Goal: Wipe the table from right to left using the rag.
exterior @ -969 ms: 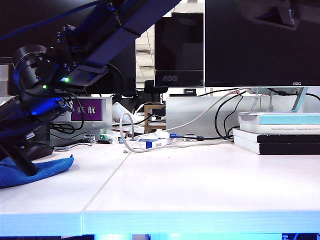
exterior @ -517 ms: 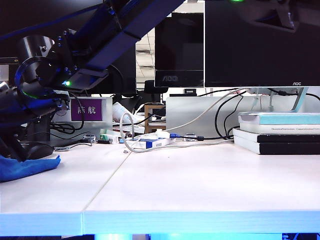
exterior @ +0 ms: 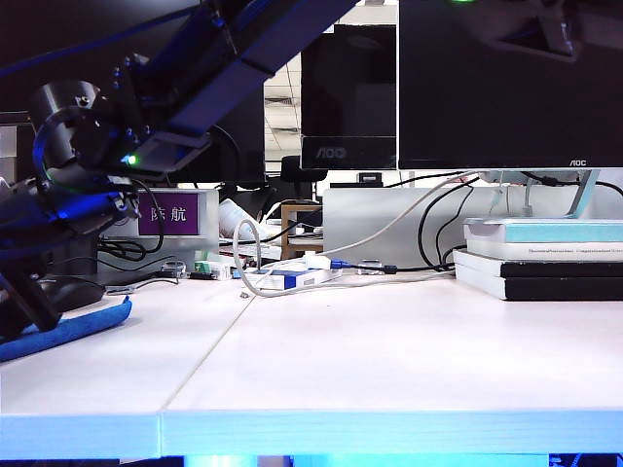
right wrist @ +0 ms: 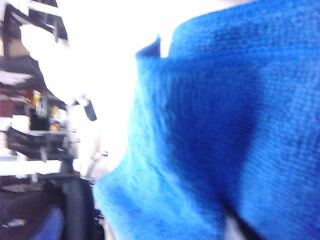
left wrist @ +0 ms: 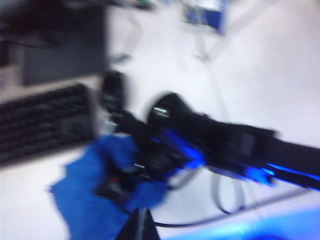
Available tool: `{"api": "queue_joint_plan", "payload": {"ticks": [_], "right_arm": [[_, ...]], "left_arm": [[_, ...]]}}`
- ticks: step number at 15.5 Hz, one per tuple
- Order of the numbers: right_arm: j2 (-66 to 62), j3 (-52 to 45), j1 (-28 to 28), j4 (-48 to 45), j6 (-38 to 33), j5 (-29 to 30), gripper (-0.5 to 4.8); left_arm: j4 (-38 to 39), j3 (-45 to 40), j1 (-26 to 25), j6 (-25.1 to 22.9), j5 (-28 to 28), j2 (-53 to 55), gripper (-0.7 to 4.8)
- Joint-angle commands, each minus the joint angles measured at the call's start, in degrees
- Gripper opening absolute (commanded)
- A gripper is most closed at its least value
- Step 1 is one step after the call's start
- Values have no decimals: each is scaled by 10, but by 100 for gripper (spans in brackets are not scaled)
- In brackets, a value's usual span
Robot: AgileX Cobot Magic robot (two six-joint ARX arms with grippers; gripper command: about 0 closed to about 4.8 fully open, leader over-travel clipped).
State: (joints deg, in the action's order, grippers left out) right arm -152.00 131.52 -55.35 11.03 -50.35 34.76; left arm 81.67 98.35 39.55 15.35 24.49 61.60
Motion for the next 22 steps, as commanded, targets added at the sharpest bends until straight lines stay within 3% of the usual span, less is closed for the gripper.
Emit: {"api": "queue_joint_plan", "payload": {"ticks": [1,7,9,10,11,13,17,19,22], "right_arm": [[12,0,6,14,16,14,422],[47,0,7,99,128,14,422],[55,0,7,128,160,14,422],[59,1,8,141,173,13,422],[63,2,10,156,191,12,422],[64,2,11,162,197,12,422],[64,2,11,162,222,14,422],[65,2,13,164,223,14,422],[66,2,17,165,226,14,422]], "left_arm": [[2,2,0,6,55,-26,-5],[4,2,-1,30,104,-42,-5],[4,2,-35,47,101,-42,-5],[4,1,-73,32,85,-42,-5],[4,-5,-146,11,23,-42,-5],[4,-11,-230,-44,-25,-42,-6],[-38,-89,-439,-118,-267,-42,-5],[-78,-153,-481,-124,-352,-41,-5],[-188,-275,-497,-128,-368,-41,-5]]}}
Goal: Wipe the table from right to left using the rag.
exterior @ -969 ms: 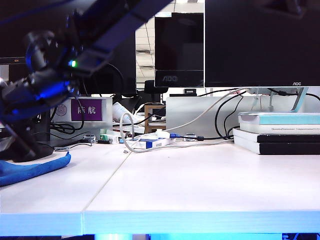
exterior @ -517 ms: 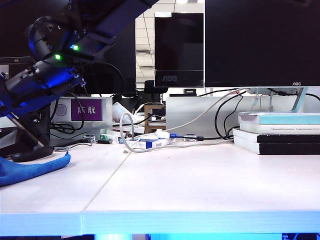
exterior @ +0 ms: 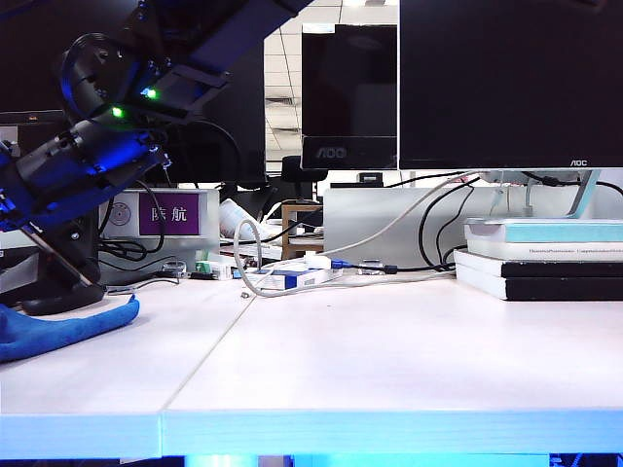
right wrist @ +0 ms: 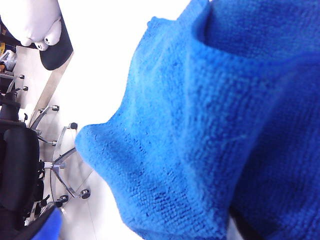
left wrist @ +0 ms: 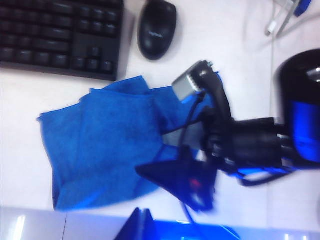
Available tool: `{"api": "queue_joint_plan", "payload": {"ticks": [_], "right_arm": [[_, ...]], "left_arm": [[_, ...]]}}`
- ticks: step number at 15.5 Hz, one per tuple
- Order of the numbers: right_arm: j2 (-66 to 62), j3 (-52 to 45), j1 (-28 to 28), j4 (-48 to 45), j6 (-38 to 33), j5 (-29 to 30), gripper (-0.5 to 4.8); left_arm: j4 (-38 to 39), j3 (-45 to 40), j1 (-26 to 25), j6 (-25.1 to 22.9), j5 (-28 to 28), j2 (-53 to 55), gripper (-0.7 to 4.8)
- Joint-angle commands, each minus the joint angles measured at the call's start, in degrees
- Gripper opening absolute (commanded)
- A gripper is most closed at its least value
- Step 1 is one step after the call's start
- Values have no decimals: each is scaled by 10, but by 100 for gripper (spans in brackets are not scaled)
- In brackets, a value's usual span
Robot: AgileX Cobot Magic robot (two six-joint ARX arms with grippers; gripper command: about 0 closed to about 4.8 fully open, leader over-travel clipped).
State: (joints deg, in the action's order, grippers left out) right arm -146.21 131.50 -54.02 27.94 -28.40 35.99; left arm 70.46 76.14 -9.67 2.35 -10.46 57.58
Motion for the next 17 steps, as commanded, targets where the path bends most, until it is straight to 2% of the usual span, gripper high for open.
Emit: {"api": "queue_joint_plan", "payload": {"ticks": [1,3,4,7,10,13,16,17], "right_arm": [[8,2,6,-3,7,1,422],[8,2,7,-1,14,1,422],[8,2,7,1,15,1,422],[8,2,5,7,24,2,422],[8,2,5,14,35,2,422],[8,2,4,27,63,0,422],[8,2,4,35,76,0,422],[8,2,4,36,77,0,422]], "left_arm": [[-115,-90,-5,2,-31,-1,-5],[-171,-163,-32,11,-50,12,-5],[-199,-195,-47,11,-86,24,-5],[-262,-253,-88,-3,-127,68,-5],[-283,-266,-121,-25,-153,125,-5],[-330,-266,-138,-26,-183,174,-5],[-357,-266,-139,-30,-232,221,-5],[-367,-266,-139,-32,-232,233,-5]]}}
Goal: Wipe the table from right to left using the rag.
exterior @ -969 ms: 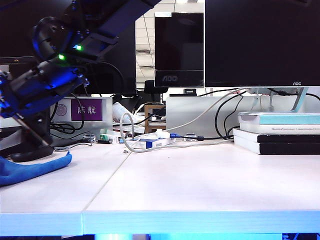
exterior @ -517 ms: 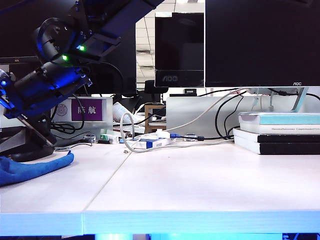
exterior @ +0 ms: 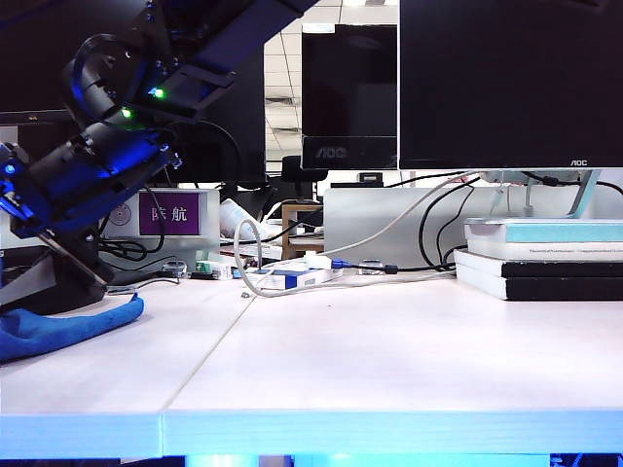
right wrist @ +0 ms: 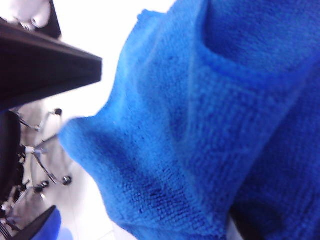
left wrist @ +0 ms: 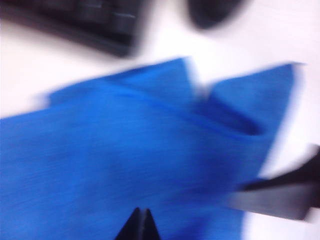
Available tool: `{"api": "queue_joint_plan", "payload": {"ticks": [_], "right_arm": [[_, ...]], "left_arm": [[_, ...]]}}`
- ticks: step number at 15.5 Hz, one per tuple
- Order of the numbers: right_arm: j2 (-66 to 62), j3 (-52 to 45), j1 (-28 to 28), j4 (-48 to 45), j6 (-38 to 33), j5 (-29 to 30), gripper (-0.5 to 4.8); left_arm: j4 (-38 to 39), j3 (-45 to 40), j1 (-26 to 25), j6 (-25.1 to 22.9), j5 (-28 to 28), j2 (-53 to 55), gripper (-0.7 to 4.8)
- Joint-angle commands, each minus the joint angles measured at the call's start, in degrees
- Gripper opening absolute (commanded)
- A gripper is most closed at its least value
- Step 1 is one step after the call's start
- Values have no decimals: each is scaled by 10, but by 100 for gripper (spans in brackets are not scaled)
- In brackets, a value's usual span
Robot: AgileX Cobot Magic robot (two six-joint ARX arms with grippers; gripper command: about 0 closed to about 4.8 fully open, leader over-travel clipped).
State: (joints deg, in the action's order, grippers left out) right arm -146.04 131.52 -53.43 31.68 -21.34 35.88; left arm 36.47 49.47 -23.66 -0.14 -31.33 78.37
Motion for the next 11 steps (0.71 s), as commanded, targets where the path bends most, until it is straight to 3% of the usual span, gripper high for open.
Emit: {"api": "queue_joint_plan", "payload": {"ticks": [1,8,11], "right_arm": [[6,2,-2,-2,6,1,422],[12,2,-2,19,25,12,422],[31,3,1,43,35,14,422]], "left_arm": [[-31,0,4,-19,-23,38,-5],[-49,0,5,-51,-18,120,-5],[-49,0,5,-52,29,120,-5]]}}
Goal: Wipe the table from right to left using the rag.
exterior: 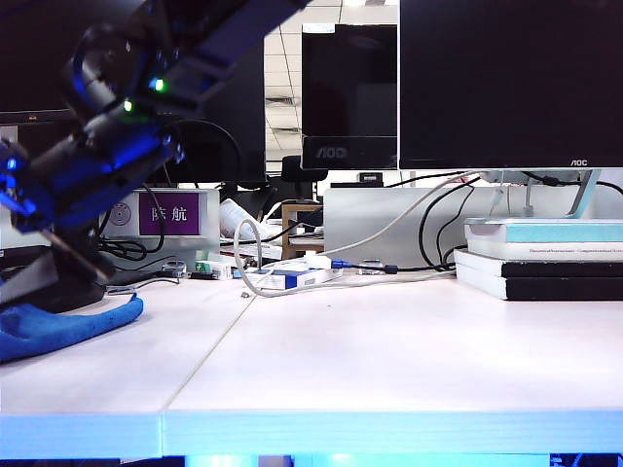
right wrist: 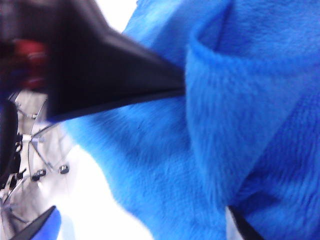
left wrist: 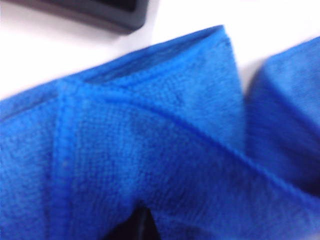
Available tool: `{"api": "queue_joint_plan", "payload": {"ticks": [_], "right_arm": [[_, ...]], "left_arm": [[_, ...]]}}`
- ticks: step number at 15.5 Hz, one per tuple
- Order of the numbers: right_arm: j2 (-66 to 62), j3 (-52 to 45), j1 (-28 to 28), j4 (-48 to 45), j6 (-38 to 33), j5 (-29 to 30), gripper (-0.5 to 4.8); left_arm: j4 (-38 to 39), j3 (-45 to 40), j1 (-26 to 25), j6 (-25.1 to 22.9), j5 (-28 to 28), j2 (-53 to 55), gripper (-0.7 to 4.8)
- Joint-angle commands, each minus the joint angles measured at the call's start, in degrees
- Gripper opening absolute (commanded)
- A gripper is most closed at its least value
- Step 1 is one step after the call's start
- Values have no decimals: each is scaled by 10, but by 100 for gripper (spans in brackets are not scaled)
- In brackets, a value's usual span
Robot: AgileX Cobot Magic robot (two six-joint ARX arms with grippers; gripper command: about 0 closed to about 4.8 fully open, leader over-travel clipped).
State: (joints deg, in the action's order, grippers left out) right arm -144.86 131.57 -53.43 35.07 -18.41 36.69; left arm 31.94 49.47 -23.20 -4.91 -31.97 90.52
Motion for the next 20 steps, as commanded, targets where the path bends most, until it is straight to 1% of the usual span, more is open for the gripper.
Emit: {"api": "queue_joint_plan", "payload": {"ticks": [1,3,5,6,7,8,9,10,12,14,15,16,17,18,20], "right_arm": [[29,2,2,11,7,5,422],[58,2,5,11,7,3,422],[87,2,11,12,9,3,422],[105,2,16,13,9,3,422],[123,2,21,16,9,0,378],[141,2,25,25,9,-9,206],[156,2,32,28,9,-10,53],[171,2,36,25,11,-12,-5],[196,2,48,27,11,-12,-6],[215,2,57,40,11,-21,-6],[225,2,60,51,14,-37,-6],[247,2,66,71,34,-76,-6],[259,2,68,77,43,-96,-6],[273,2,73,83,53,-106,-6],[312,2,73,97,72,-146,-6]], "left_arm": [[-4,0,0,-5,40,-1,-5],[-5,0,0,-7,50,-1,-5],[-12,0,0,-7,49,-1,-5],[-13,1,0,-7,40,-2,-5],[-14,2,1,-7,-9,-10,-5],[-14,2,4,-7,-28,-24,-5],[-9,4,10,-7,-28,-42,-5],[-9,4,17,-7,-29,-70,-5],[-3,5,32,0,-29,-121,-5],[10,5,43,22,-28,-169,-5],[12,5,49,26,-28,-194,-5],[8,6,54,28,-27,-247,-5],[5,9,54,40,-21,-273,-5],[5,19,54,50,-6,-296,-5],[0,43,54,50,28,-340,-5]]}}
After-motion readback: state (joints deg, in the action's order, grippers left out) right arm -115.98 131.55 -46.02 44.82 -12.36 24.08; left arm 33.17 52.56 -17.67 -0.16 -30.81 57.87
